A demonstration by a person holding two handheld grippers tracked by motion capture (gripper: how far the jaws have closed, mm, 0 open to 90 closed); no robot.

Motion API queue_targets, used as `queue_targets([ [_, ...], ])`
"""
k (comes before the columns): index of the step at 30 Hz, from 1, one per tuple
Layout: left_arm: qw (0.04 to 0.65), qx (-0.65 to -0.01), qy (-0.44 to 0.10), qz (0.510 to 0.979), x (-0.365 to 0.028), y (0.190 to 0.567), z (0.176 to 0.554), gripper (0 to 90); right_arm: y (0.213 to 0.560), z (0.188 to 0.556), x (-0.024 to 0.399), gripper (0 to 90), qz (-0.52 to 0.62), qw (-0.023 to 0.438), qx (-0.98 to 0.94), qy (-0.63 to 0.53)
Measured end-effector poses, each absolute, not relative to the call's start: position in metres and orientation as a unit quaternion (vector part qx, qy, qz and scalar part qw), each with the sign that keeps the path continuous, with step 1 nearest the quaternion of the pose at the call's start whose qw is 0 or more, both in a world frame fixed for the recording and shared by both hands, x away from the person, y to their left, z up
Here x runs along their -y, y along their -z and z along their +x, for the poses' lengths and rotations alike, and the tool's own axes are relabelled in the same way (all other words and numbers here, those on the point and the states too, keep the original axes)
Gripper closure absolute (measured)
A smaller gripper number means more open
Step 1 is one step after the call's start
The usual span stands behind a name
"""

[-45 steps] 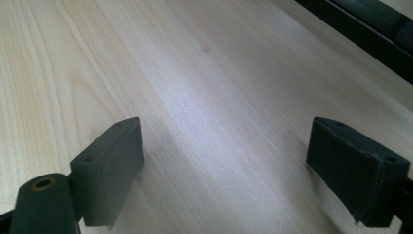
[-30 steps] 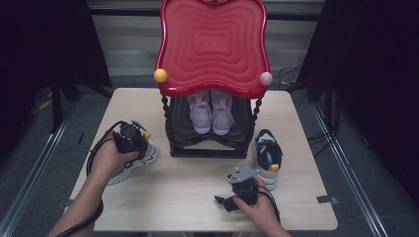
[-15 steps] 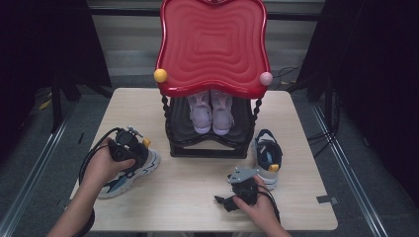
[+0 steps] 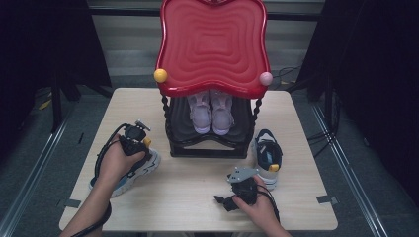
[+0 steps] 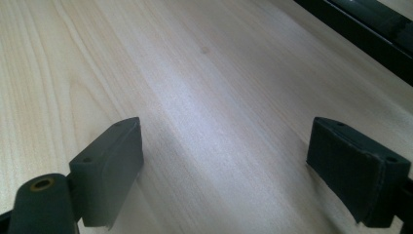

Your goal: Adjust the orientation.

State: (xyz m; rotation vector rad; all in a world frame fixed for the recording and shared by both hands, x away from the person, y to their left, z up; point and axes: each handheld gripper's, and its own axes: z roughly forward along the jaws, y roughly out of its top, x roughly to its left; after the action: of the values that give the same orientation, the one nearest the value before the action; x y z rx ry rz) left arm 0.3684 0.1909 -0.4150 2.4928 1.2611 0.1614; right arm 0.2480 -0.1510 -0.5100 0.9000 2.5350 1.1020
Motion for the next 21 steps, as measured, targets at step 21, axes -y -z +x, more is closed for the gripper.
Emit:
queue_targets([
  [21,0.174,-0.446,-0.019,0.878,-0.173,0.410,0.345,44.1,0.510,0.249,0.150,12.5,0.310,0.116,-0.866,-0.375],
])
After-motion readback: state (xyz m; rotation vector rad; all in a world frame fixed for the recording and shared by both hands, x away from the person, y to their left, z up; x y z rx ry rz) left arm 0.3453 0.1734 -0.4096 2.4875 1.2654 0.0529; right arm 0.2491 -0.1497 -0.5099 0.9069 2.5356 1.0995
